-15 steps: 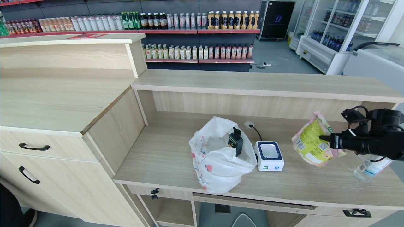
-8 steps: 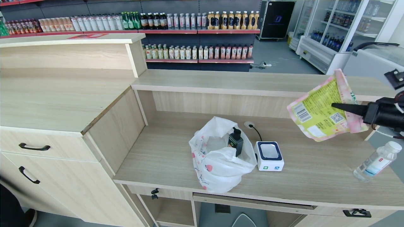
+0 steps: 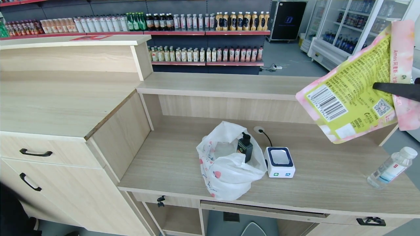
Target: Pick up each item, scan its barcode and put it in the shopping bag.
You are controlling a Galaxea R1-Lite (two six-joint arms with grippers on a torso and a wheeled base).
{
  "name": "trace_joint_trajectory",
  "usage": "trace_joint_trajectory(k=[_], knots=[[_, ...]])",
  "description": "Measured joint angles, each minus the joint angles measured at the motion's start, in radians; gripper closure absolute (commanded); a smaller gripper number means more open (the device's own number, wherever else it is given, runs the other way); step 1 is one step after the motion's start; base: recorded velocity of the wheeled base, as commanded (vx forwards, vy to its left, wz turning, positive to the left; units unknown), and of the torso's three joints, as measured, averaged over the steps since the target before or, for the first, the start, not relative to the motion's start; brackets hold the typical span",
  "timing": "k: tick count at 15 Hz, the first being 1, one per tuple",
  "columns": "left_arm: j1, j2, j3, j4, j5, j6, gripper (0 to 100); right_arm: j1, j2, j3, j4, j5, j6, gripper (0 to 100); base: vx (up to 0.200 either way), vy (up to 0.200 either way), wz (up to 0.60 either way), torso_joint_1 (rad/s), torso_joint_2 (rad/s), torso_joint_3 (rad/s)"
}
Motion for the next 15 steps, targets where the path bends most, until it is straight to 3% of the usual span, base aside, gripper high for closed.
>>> trace_joint_trajectory(k=[2,5,9,15], knots=[[0.0,0.0,0.0,0.0,0.0,0.0,0,0.064,-0.037,0.0,0.003,0.007,0.026,100,0.0,0.0,0.0,0.0,0.0,0.0],[0.0,0.0,0.0,0.0,0.0,0.0,0,0.155,-0.111,0.0,0.0,0.008,0.168,100,0.0,0.0,0.0,0.0,0.0,0.0],[0.0,0.0,0.0,0.0,0.0,0.0,0,0.239,-0.206,0.024,0.002,0.003,0.207,100,0.0,0.0,0.0,0.0,0.0,0.0],[0.0,0.0,0.0,0.0,0.0,0.0,0,0.266,-0.306,0.094,0.003,0.001,0.208,100,0.0,0.0,0.0,0.0,0.0,0.0]])
